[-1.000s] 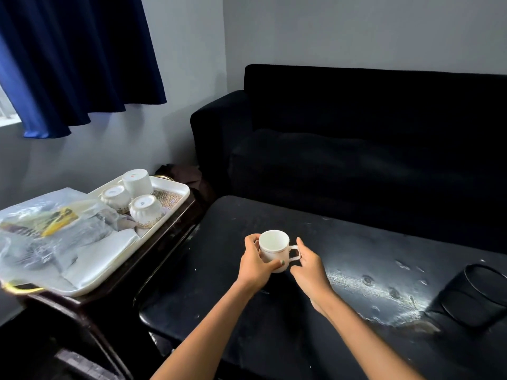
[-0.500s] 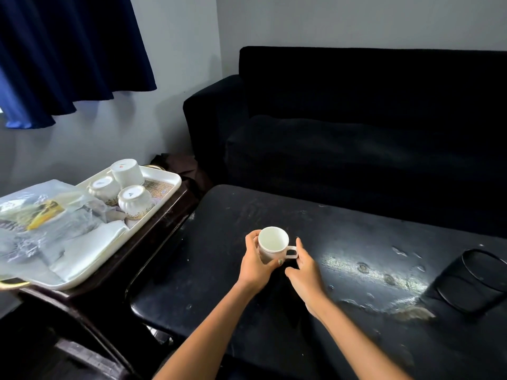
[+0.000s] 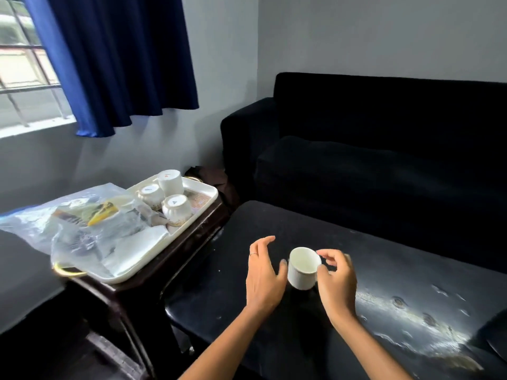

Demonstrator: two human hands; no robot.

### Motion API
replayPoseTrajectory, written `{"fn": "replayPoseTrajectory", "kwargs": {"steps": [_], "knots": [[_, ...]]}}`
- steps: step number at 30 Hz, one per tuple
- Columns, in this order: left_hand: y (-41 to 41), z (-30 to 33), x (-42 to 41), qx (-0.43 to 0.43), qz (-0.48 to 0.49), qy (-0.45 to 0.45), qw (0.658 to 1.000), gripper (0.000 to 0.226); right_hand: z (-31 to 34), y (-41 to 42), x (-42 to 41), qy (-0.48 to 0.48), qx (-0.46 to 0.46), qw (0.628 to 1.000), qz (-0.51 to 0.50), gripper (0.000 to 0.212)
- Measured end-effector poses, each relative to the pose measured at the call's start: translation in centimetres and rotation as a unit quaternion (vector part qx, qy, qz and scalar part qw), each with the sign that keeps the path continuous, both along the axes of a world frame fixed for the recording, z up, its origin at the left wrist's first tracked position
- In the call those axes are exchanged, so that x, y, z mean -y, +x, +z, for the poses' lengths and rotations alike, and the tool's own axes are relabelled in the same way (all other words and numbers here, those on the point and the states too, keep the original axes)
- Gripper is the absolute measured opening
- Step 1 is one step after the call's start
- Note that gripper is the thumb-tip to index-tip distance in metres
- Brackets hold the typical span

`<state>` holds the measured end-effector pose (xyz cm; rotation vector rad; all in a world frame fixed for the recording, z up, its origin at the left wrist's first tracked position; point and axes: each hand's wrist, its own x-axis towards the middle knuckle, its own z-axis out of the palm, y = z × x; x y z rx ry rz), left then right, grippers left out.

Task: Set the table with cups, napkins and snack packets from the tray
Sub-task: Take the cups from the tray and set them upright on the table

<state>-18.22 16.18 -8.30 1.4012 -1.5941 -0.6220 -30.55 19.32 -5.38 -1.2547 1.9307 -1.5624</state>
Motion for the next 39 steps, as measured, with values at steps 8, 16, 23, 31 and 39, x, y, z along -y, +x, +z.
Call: {"fn": "replayPoseTrajectory", "kwargs": {"steps": [8, 16, 23, 31, 39], "knots": [[8.0, 6.0, 4.9, -0.022, 0.136, -0.096, 0.986, 0.037, 4.7, 9.8, 5.7, -0.046, -0.076, 0.981, 0.173, 0.030], [17.5, 9.8, 12.0, 0.042, 0.265, -0.038, 0.963, 0.043, 6.7, 19.9, 14.5, 0.002, -0.085, 0.958, 0.275, 0.019], [23.8, 9.7, 18.2, 0.184, 0.269, 0.128, 0.937, 0.055, 7.0, 24.6, 22.6, 0.102, -0.030, 0.946, 0.307, 0.034], [25.1, 8.1, 22.0, 0.318, 0.247, 0.168, 0.900, 0.066, 4.8, 27.1, 27.9, 0.205, 0.008, 0.911, 0.357, 0.053], [24.4, 7.5, 23.0, 0.330, 0.255, 0.169, 0.893, 0.052, 4.2, 28.3, 29.2, 0.219, 0.067, 0.879, 0.417, 0.047]]}}
